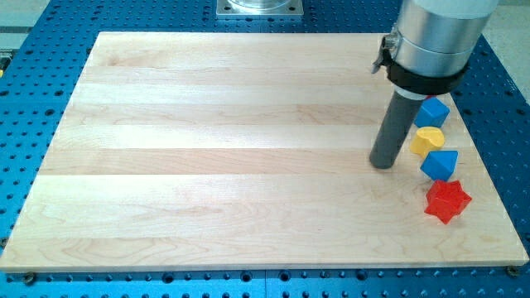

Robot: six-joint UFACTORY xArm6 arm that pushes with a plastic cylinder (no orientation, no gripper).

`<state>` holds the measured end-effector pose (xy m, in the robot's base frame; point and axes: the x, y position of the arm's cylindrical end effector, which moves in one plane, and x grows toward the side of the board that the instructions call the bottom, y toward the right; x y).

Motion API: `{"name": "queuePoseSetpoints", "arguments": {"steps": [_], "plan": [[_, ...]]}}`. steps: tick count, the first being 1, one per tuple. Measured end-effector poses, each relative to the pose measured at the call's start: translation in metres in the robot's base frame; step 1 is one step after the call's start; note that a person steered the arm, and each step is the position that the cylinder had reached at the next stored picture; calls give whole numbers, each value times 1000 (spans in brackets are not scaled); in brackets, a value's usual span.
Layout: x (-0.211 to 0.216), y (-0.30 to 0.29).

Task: Adjust the heart

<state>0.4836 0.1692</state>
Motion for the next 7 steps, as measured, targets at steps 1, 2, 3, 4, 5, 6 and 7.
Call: {"name": "queuePoseSetpoints", "arguments": {"steps": [1,2,3,4,5,6,7], "plan": [[-3,15],[-15,26],[-25,36],[-32,44],[-40,51],[-42,25],[-42,-39]]}}
